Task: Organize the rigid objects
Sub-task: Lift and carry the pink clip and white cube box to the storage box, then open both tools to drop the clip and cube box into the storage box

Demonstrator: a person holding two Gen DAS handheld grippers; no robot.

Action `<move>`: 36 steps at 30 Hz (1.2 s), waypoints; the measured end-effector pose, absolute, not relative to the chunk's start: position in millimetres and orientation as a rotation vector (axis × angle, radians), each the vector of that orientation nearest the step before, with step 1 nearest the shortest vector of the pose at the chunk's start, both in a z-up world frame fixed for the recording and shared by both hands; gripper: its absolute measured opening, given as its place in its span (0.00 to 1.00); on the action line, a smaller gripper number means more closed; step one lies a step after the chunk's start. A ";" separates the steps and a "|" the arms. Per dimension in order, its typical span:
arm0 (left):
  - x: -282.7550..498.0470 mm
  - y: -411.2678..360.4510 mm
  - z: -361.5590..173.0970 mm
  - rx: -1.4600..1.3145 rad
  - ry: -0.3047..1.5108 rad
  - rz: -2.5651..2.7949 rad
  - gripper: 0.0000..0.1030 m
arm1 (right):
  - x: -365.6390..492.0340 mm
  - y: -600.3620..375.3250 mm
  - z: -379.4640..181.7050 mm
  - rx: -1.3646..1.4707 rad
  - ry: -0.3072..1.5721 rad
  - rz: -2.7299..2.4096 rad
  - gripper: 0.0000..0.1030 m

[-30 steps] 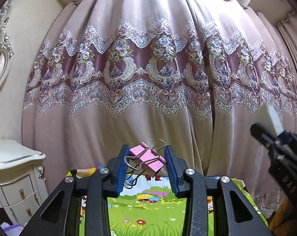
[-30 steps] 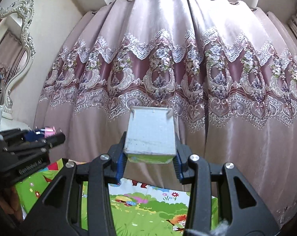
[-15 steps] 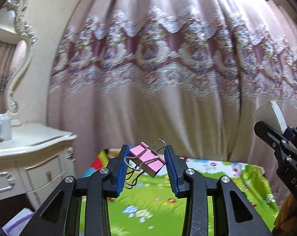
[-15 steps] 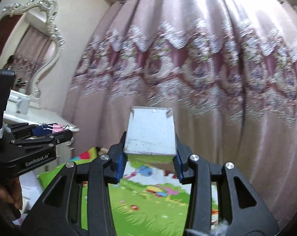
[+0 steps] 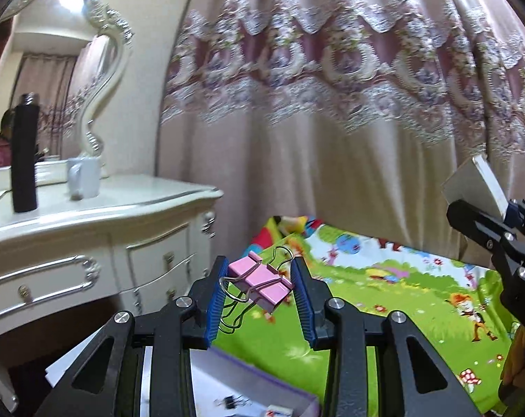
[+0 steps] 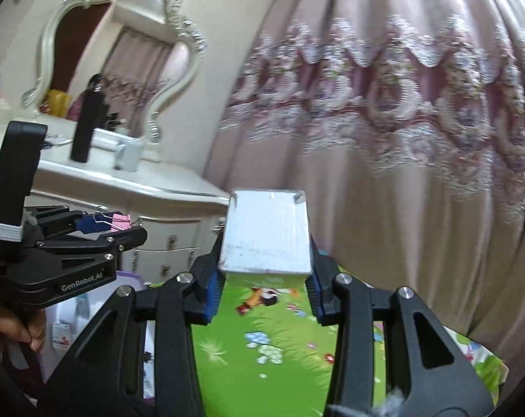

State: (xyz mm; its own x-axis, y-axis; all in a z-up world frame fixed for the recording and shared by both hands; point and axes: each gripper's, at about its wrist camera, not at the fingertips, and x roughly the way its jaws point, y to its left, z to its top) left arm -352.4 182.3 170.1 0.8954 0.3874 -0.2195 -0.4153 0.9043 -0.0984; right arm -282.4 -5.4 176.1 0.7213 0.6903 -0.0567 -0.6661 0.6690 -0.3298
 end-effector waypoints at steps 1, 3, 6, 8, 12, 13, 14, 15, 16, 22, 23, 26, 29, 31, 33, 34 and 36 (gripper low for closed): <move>-357.3 187.6 165.7 -0.148 0.207 0.434 0.37 | -282.9 -0.2 175.8 -0.350 -0.072 0.783 0.43; -362.8 195.7 158.6 -0.158 0.226 0.457 0.37 | -284.7 16.4 172.1 -0.379 -0.042 0.844 0.43; -368.7 210.5 143.5 -0.184 0.271 0.501 0.37 | -284.0 43.5 160.0 -0.432 0.025 0.933 0.43; -373.7 223.1 129.3 -0.217 0.316 0.537 0.37 | -283.4 62.2 147.4 -0.469 0.082 0.984 0.43; -381.4 245.8 105.9 -0.258 0.400 0.603 0.37 | -283.3 96.4 118.8 -0.525 0.207 1.082 0.43; -383.9 251.1 100.1 -0.271 0.418 0.619 0.37 | -284.1 103.7 111.2 -0.542 0.232 1.103 0.43; -386.0 257.5 94.0 -0.287 0.437 0.634 0.37 | -284.6 107.4 106.7 -0.553 0.245 1.114 0.43; -387.9 263.2 88.6 -0.302 0.454 0.648 0.37 | -285.9 115.1 98.1 -0.580 0.271 1.134 0.43; -389.6 270.2 81.9 -0.321 0.475 0.667 0.37 | -286.6 118.0 92.9 -0.592 0.285 1.143 0.43; -384.7 293.2 55.5 -0.368 0.563 0.714 0.37 | -283.9 146.1 55.0 -0.683 0.415 1.218 0.43; -381.0 296.2 52.6 -0.373 0.578 0.717 0.37 | -282.2 152.1 45.8 -0.700 0.447 1.228 0.43; -369.7 309.3 40.0 -0.413 0.644 0.713 0.37 | -276.9 161.7 27.9 -0.723 0.501 1.236 0.43; -362.8 319.8 30.5 -0.448 0.699 0.730 0.38 | -266.5 169.3 12.4 -0.708 0.584 1.255 0.43; -361.2 323.6 27.5 -0.457 0.720 0.750 0.39 | -260.9 170.5 7.1 -0.689 0.625 1.279 0.43; -360.9 325.0 26.8 -0.454 0.732 0.758 0.56 | -256.4 170.0 3.8 -0.671 0.642 1.288 0.43; -361.4 325.1 27.6 -0.452 0.730 0.763 0.64 | -254.6 171.8 1.3 -0.662 0.660 1.304 0.43; -363.0 324.8 30.6 -0.450 0.718 0.752 0.98 | -252.8 170.9 -0.3 -0.655 0.678 1.309 0.43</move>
